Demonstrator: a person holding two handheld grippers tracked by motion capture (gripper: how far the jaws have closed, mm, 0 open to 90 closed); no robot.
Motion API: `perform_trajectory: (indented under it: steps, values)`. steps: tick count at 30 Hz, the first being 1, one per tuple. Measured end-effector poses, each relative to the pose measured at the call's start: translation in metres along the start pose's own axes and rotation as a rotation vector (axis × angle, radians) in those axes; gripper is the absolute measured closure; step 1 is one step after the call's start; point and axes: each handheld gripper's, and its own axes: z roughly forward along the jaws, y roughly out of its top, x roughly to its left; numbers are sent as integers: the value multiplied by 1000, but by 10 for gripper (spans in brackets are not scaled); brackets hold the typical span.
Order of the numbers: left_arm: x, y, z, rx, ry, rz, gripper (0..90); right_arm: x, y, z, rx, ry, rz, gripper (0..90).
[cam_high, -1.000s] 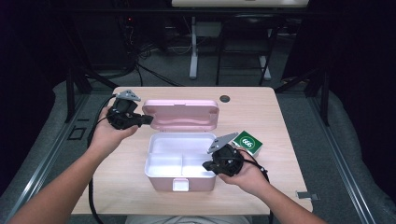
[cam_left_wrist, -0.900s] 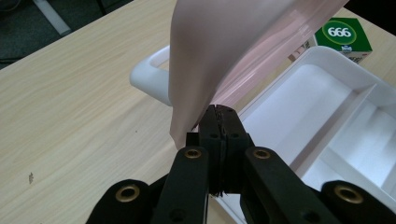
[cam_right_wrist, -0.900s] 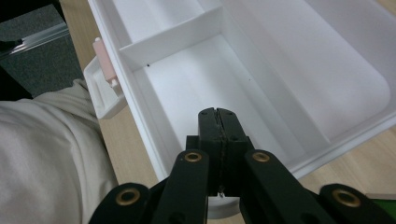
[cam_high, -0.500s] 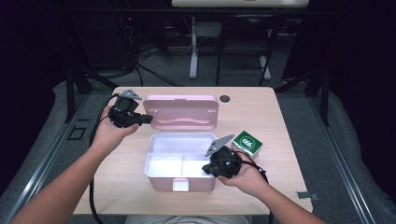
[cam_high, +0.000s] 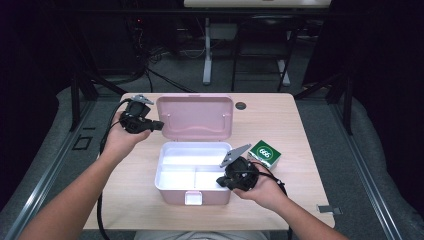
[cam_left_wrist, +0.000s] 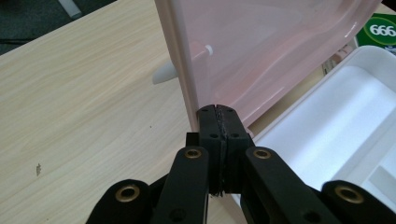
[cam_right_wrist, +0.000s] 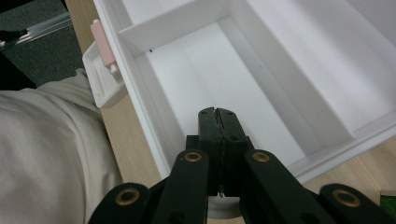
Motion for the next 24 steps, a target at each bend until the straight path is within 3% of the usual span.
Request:
perform_trajectory:
  steps: [13,24]
  values:
    - [15,-10,11,40,10,-33,890,-2,1,0,6,12,6,900]
    - [24,-17,6,52,13,-49,748,-2,0,1,2,13,15,900]
